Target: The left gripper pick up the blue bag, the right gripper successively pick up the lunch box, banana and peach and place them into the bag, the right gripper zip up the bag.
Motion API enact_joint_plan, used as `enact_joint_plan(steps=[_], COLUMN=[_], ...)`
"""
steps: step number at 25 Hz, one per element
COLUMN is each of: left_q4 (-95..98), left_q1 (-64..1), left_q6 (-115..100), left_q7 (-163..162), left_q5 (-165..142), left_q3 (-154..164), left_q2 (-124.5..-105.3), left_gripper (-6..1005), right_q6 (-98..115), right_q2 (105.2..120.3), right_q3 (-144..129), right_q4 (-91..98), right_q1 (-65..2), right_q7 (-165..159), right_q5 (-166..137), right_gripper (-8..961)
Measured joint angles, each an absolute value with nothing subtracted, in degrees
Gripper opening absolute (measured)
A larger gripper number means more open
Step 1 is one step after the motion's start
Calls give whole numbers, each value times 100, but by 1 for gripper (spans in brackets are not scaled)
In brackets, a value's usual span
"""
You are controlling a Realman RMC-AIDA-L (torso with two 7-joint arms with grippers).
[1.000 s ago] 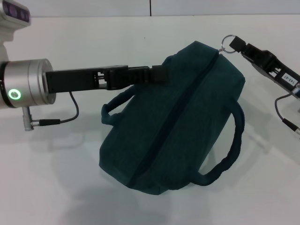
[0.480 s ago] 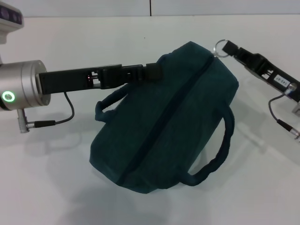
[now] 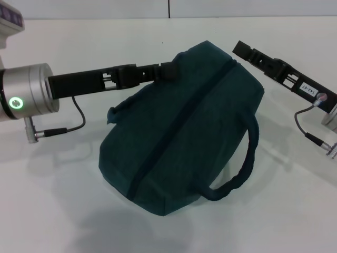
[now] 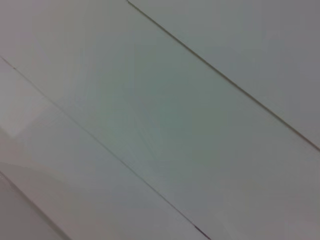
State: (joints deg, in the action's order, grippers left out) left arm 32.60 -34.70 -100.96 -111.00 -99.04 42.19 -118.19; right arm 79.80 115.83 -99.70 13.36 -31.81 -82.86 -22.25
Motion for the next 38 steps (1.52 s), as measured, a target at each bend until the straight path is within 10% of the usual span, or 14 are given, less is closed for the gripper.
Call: enact_joint_plan(steps=[15, 25, 38], left_q4=[3223, 3040, 3876], left_q1=[-3495, -3488, -3519], left_q6=[-9059, -8758, -9712], left_q7=[-11080, -10602, -10609], left_q5=[-9793, -9494, -8974], left_q3=[4253, 4262, 4244], left_q2=[-11924, -11953, -11825], left_gripper=[142, 153, 643], right_q6=[8112, 8374, 9871], right_q2=[11481, 11484, 11256], right_q3=[-9264, -9209, -9206], right_q4=[1287, 1264, 1467], right_q1=[-2630, -2589, -2897], right_q7=[-8284, -8126, -7146], right_q5=[-2166, -2205, -2997], right_gripper=[821, 872, 868])
